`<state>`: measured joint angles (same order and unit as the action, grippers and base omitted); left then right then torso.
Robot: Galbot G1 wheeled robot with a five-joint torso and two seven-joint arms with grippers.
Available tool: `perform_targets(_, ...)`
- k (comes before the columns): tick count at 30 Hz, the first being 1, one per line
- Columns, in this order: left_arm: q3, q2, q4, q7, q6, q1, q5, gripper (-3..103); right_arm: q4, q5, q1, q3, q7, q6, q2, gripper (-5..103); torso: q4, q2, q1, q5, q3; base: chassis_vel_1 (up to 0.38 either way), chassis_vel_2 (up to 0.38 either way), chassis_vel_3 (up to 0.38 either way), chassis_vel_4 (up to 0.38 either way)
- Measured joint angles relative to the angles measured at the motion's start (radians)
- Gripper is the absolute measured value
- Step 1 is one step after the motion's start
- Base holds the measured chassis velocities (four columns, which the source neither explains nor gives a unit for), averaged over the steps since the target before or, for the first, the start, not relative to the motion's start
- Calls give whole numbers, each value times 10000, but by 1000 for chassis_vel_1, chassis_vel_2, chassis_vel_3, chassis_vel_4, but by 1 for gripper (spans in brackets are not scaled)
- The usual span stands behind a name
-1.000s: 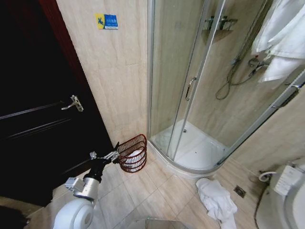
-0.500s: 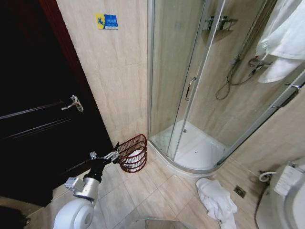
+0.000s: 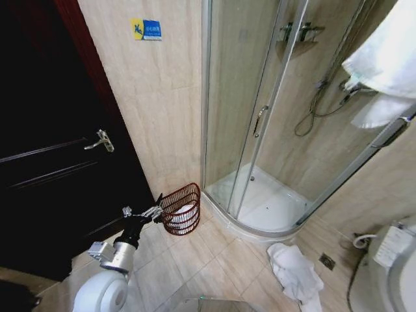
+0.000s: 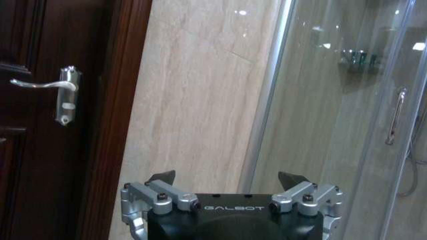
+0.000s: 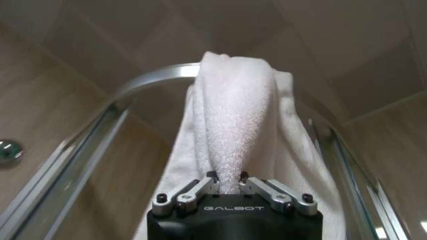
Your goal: Discard the used towel into the hamper.
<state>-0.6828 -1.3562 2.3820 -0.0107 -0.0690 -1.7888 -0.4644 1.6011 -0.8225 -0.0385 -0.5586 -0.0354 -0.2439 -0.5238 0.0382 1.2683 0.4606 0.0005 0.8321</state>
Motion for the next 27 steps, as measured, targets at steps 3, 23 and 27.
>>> perform_targets(3, 0, -2, 0, 0, 0, 1, 0, 100, 825, -355, 1075, -553, 189, 46, 480, 9, -2, 0, 0, -1, 0, 0, 0, 0, 0)
perform_targets(23, 0, 0, 0, 0, 0, 1, 0, 100, 4626, -86, 8480, -4958, 1166, 1363, -529, 9, 0, 0, 0, -8, 0, 0, 0, 0, 0)
perform_targets(27, 0, 0, 0, 0, 0, 2, 0, 100, 5128, 383, 10003, -5376, 975, 2030, -1420, 9, -1, -1, 0, 4, 1, 0, 0, 0, 0)
